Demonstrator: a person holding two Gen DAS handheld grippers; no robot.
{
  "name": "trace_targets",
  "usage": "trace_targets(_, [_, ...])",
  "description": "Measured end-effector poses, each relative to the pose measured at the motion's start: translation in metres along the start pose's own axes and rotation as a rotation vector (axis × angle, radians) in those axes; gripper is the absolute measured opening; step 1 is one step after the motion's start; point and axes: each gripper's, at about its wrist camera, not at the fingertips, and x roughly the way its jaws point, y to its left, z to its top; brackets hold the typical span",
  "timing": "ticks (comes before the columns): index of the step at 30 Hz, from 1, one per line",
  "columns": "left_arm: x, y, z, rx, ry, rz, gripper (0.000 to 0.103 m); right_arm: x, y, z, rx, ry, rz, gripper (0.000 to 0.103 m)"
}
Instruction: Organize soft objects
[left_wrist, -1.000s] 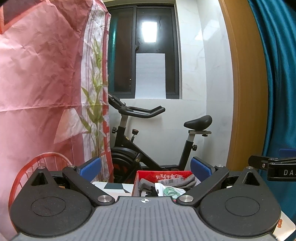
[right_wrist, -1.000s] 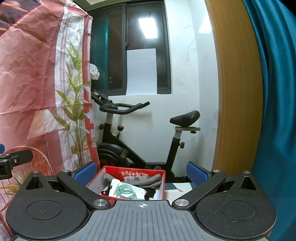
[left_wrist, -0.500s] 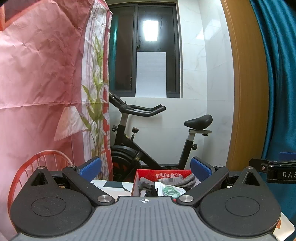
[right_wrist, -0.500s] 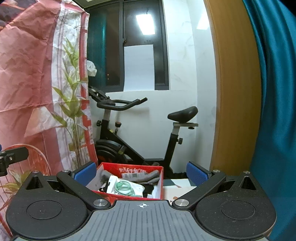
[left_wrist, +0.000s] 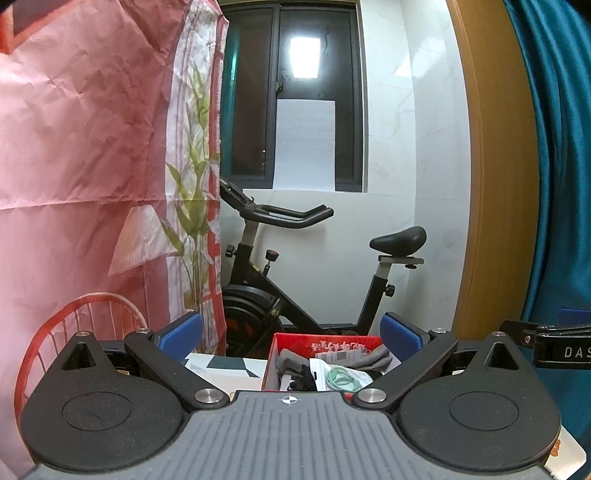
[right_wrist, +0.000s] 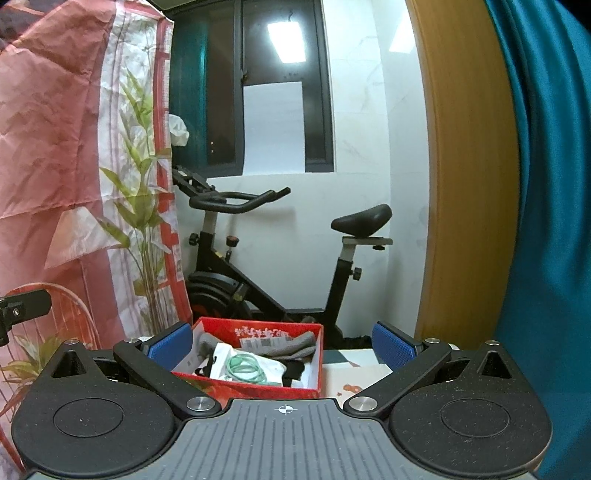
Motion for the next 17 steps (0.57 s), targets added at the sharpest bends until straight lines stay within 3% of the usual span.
trace_targets(17, [0.0005,-0.002,-0.0016,-0.007,0.001,-0.006,0.103,0.0028,0.0004,-0.0022,0.001,0.011,-0.003,0.103])
